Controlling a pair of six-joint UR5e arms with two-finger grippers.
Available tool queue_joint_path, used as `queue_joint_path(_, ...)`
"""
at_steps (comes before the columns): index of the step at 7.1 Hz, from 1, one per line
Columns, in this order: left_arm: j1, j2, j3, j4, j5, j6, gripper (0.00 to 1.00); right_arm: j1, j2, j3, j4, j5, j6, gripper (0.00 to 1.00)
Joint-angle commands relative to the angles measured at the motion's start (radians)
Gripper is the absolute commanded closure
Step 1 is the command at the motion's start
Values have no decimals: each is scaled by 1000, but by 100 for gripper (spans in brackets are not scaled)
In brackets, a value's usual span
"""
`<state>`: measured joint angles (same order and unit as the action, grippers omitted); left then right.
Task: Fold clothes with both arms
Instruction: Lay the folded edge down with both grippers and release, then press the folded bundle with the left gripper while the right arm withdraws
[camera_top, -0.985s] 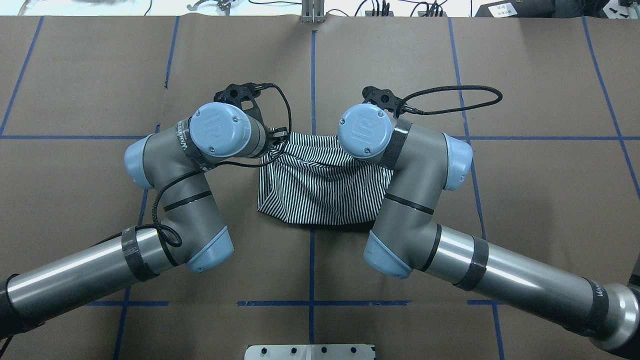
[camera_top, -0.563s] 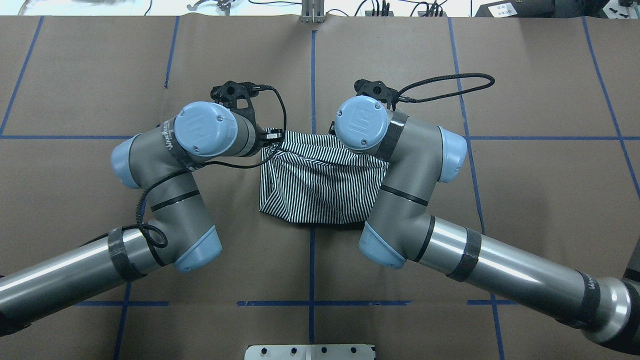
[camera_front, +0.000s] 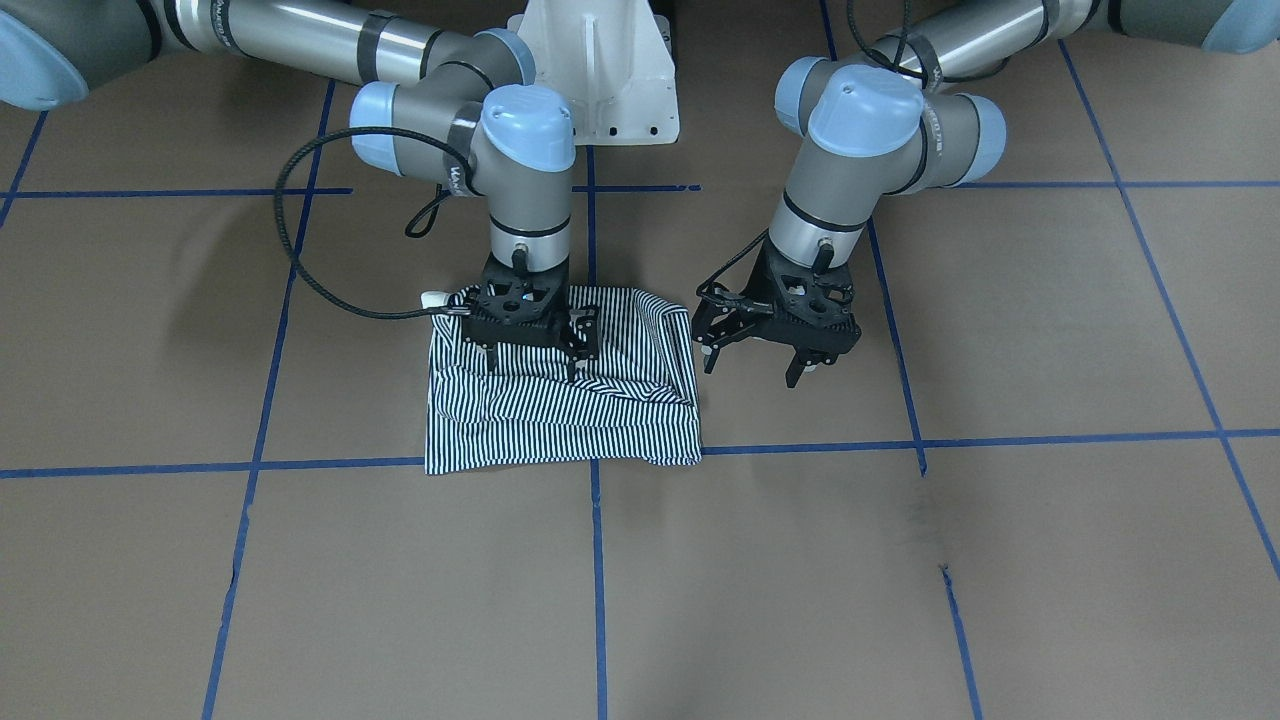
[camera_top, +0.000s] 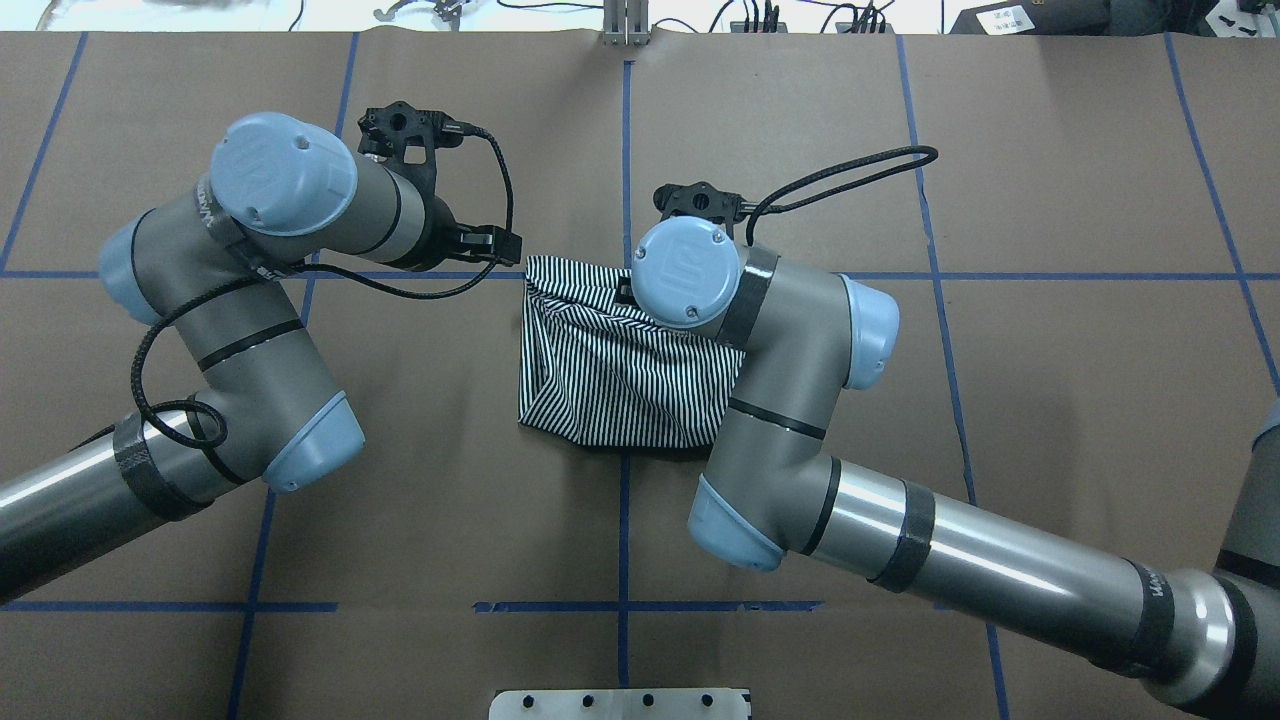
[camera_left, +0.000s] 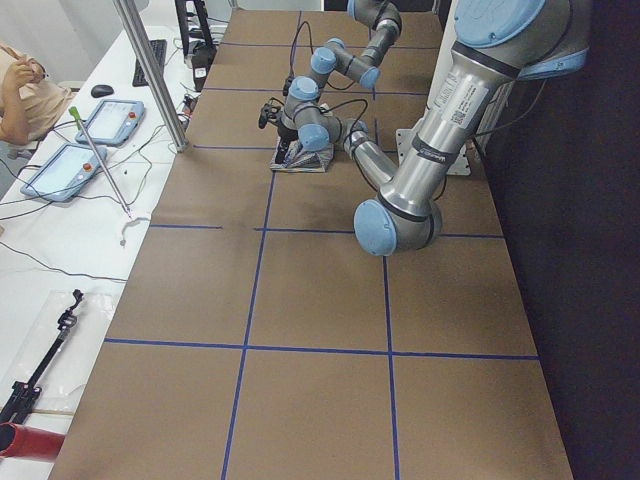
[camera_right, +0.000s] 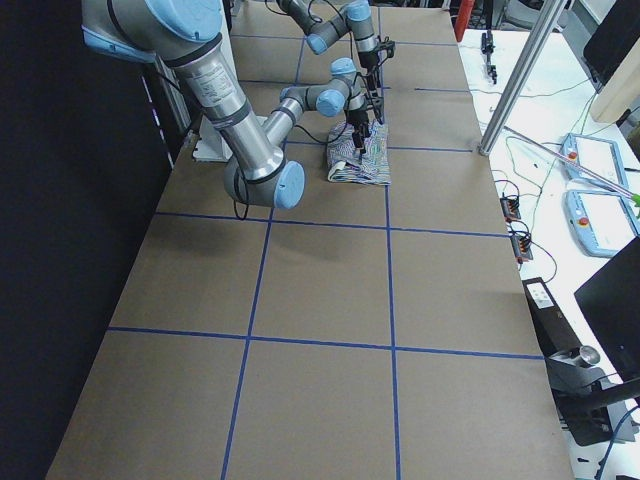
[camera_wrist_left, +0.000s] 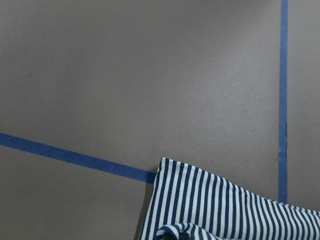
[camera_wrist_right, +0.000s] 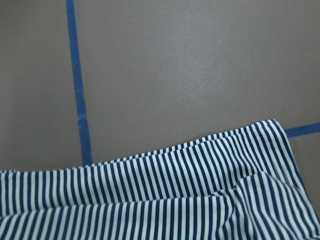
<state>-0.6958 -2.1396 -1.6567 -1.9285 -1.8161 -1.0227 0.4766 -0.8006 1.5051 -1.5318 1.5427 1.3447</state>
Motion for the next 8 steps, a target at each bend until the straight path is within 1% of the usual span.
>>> queue_joint_path(1, -1, 3, 0, -1, -3, 1, 0, -44, 0, -8, -37, -20, -93, 0)
queue_joint_path(2, -1, 3, -2, -1, -3, 0, 0, -44, 1, -19, -63, -21, -149, 0)
queue_joint_path(4, -1, 3, -2, -1, -3, -1, 0, -33, 3, -49, -62, -24, -160, 0)
queue_joint_path(5, -2, 4, -3, -1, -3, -1, 0, -26, 6, -81, -54, -38, -162, 0)
queue_joint_path(6, -2, 3, -3, -1, -3, -1, 0, 3, 24, -100, -50, -39, -173, 0)
queue_joint_path(7, -2, 4, -11, 0, -3, 1, 0, 45, 40, -150, -48, -39, -191, 0)
queue_joint_path(8, -2, 4, -15, 0, -5, 1, 0, 100, 60, -210, -22, -35, -218, 0)
